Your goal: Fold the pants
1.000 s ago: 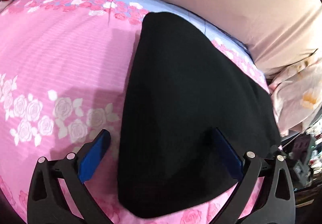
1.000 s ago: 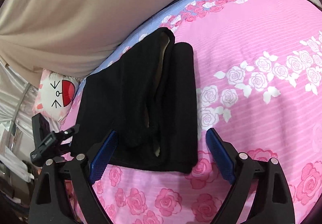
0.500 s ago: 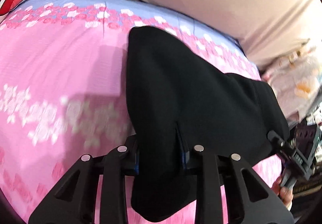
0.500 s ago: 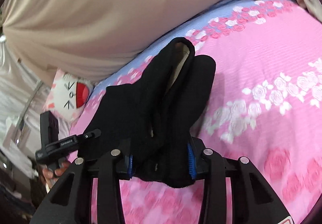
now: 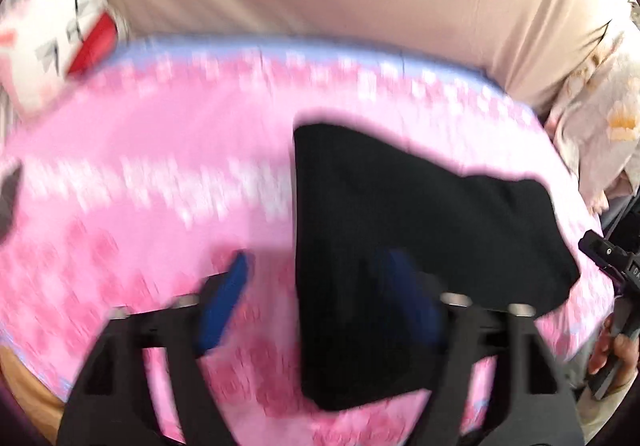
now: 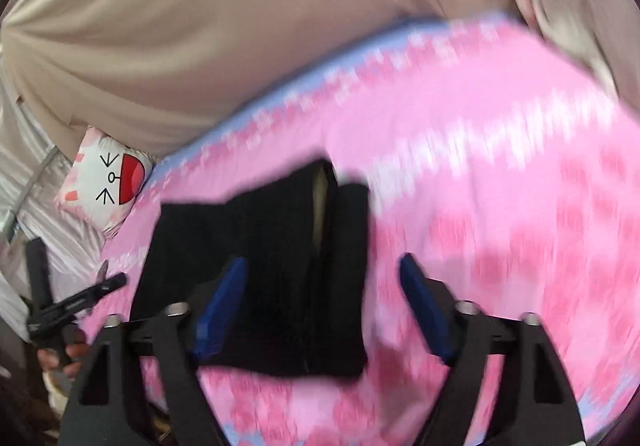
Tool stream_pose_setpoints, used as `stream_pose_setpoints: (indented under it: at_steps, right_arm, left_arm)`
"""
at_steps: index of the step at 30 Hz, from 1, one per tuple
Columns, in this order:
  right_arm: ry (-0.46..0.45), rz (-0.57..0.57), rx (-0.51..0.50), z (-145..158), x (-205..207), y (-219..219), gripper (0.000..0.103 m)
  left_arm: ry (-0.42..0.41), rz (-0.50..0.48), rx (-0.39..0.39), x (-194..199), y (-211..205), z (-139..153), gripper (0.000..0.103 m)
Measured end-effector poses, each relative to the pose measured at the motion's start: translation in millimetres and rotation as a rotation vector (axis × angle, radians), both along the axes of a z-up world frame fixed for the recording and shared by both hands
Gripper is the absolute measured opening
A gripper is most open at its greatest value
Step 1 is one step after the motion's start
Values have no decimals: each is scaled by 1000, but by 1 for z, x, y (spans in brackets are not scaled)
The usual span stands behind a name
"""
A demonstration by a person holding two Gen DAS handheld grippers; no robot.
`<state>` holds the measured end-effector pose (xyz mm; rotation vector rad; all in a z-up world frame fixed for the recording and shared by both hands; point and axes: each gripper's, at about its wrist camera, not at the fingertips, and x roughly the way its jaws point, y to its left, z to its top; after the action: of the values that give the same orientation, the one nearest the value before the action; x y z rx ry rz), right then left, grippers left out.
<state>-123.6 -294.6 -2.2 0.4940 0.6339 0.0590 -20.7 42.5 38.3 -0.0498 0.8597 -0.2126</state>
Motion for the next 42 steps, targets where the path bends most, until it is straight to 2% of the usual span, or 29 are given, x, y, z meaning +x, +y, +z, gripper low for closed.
stream_pose_setpoints:
  at_steps: [1,2,5,6,7,8,9,11,13,15,16,17,18,21,23,25,27,29,30,32,34,36,39,42]
  right_arm:
    - [-14,23,-32,8,15,3,87]
    - [-9,43,-53,11,32,6,87]
    - [60,40,-132,1,85,5,85]
    - [95,40,-151,-7,100,7,59]
    - [130,86,-129,-18,115,8,31]
    - [144,114,-99,-21,120,8,24]
    - [135,108,-108,-18,119,12,22]
    - [63,89,-185,0,102,25,21]
    - [24,55,-154,7,90,17,21]
    - [57,28,-132,-7,95,5,22]
    - [118,23,-142,-26,105,3,23]
    - [135,27,-137,-36,106,2,23]
    - [113,16,-120,-37,105,1,26]
    - [53,-44,-121,-12,85,1,35]
    - [-11,-82,-164,9,67,6,35]
    - [-46,-24,-177,23,60,23,35]
    - [-30,67,-184,21,65,45,35]
    - [10,128,-199,9,81,62,35]
    - [63,153,-221,-5,95,71,35]
    - [127,152,-248,-23,112,74,29]
    - [114,120,-197,-17,111,71,32]
    - [52,130,-193,2,100,81,35]
    - [18,241,-211,18,99,117,35]
    - [53,348,-248,9,124,164,35]
  left_arm:
    - [-35,14,0,3,-6,10,92]
    - [-51,13,1,8,-13,16,92]
    - [-16,-2,27,30,-38,12,92]
    - [6,-4,34,37,-44,5,92]
    - [24,-5,41,42,-48,-1,92]
    - [47,1,49,46,-51,-7,92]
    - [61,-1,49,48,-53,-13,92]
    - [76,-3,60,48,-52,-21,92]
    - [88,1,70,47,-50,-30,92]
    - [100,6,67,48,-48,-37,92]
    - [109,7,62,49,-47,-40,92]
    - [119,8,56,50,-47,-43,92]
    - [124,12,60,50,-47,-45,92]
    - [124,15,73,50,-46,-47,92]
    - [123,15,72,50,-45,-47,93]
    - [123,15,72,50,-46,-47,93]
    - [123,18,74,50,-47,-47,93]
    - [124,21,70,50,-46,-47,93]
    - [127,20,64,49,-45,-46,93]
    - [124,21,62,47,-40,-43,92]
    - [110,37,66,42,-28,-37,92]
    - [93,68,48,35,-7,-30,92]
    - [80,125,27,27,20,-25,93]
    - [67,185,28,20,42,-23,93]
